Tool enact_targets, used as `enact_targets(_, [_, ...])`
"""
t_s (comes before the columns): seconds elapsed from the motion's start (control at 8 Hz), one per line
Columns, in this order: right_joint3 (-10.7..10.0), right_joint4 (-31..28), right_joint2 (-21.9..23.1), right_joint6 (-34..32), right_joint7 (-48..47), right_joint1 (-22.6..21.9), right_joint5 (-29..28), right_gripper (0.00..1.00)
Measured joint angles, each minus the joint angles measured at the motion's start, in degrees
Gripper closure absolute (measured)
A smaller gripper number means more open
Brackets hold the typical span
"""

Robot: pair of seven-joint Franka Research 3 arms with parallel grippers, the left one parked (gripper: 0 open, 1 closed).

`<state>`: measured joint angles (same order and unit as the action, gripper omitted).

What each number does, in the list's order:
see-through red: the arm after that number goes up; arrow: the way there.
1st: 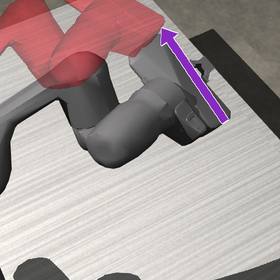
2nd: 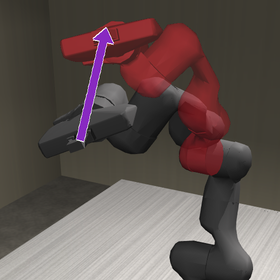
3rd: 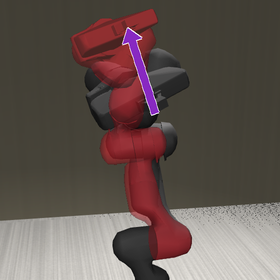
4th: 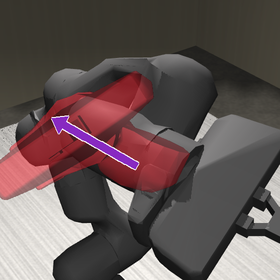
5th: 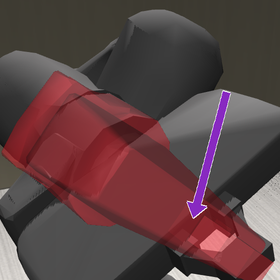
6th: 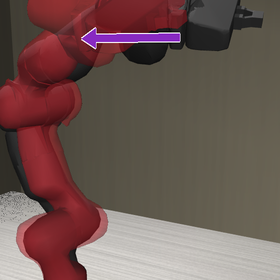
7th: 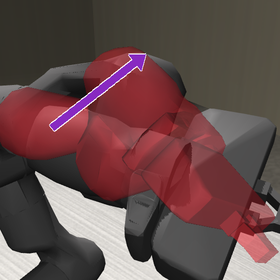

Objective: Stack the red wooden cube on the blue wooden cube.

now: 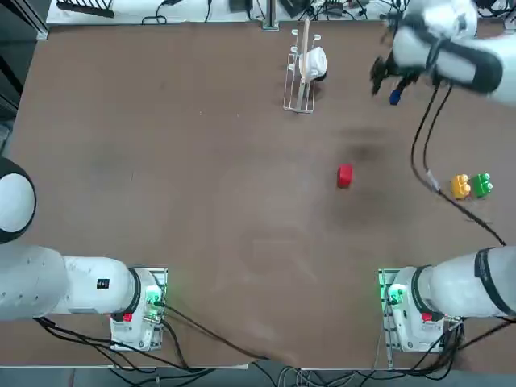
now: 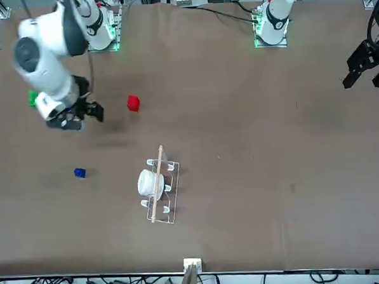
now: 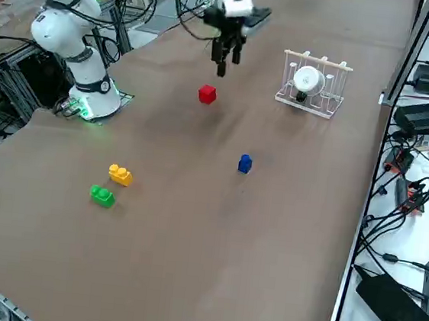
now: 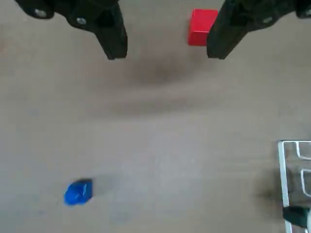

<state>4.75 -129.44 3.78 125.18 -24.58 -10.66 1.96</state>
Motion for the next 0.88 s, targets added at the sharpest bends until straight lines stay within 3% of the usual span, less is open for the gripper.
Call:
enact_targets(0.5, [0.06, -17.79, 0.58, 24.67, -9.60, -5.50, 0.00, 0.00])
enact_targets(0.88, [0.10, -20.28, -3.90, 33.13, -17.85, -10.82, 0.00, 0.00])
